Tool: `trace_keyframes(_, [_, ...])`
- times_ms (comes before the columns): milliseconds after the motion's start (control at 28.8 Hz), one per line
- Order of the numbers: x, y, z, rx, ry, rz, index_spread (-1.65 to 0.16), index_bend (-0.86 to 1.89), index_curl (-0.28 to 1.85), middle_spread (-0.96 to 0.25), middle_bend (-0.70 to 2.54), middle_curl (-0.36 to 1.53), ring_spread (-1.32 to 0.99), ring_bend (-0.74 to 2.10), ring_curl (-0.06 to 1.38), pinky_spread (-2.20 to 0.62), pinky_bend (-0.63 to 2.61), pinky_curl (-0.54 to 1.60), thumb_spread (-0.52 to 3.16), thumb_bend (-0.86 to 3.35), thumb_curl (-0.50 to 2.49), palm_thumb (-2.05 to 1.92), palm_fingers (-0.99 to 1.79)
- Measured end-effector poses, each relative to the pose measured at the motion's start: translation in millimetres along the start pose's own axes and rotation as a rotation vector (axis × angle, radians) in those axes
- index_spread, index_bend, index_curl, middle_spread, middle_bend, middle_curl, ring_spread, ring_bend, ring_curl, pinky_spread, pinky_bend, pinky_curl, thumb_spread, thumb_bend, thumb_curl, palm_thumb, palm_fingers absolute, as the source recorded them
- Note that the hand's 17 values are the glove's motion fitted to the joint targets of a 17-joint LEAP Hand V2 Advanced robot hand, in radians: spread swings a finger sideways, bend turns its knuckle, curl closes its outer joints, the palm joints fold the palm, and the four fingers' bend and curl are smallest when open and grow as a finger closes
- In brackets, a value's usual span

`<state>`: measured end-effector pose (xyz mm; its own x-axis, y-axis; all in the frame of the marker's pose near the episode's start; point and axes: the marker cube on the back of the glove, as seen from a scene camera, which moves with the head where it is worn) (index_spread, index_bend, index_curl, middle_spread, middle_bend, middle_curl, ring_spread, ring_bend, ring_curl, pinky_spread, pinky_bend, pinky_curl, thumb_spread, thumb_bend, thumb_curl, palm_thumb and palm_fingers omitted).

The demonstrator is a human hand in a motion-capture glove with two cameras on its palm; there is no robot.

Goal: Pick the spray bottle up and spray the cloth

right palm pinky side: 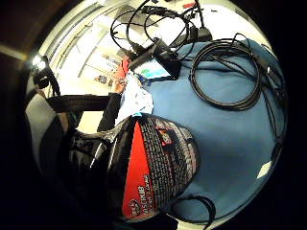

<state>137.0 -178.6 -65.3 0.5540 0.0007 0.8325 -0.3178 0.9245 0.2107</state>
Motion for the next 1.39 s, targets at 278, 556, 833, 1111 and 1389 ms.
trace_keyframes(278, [-37.0,5.8,9.8,-0.228,0.205,0.114,-0.26,0.38,0.55,-0.17,0.72,0.58,-0.21,0.69,0.51,-0.29,0.45,0.45,0.44,-0.01,0.72,1.01,1.37])
trace_keyframes(556, [-66.0,5.0,35.5,-0.451,0.55,0.27,-0.26,0.38,0.58,-0.17,0.73,0.59,-0.21,0.7,0.51,-0.28,0.47,0.46,0.42,-0.01,0.76,1.01,1.35])
trace_keyframes(833, [-73.3,13.1,72.9,-0.703,0.853,0.438,-0.26,0.37,0.59,-0.17,0.73,0.59,-0.2,0.71,0.52,-0.28,0.47,0.46,0.41,-0.01,0.8,1.01,1.34])
trace_keyframes(1111, [-56.8,19.6,112.4,-0.895,1.048,0.575,-0.26,0.35,0.61,-0.17,0.73,0.59,-0.2,0.71,0.52,-0.28,0.49,0.46,0.43,-0.01,0.83,1.02,1.33])
trace_keyframes(1389, [-25.6,23.9,132.8,-0.949,1.11,0.627,-0.26,0.33,0.62,-0.17,0.73,0.59,-0.2,0.71,0.52,-0.27,0.49,0.46,0.45,-0.01,0.85,1.02,1.32])
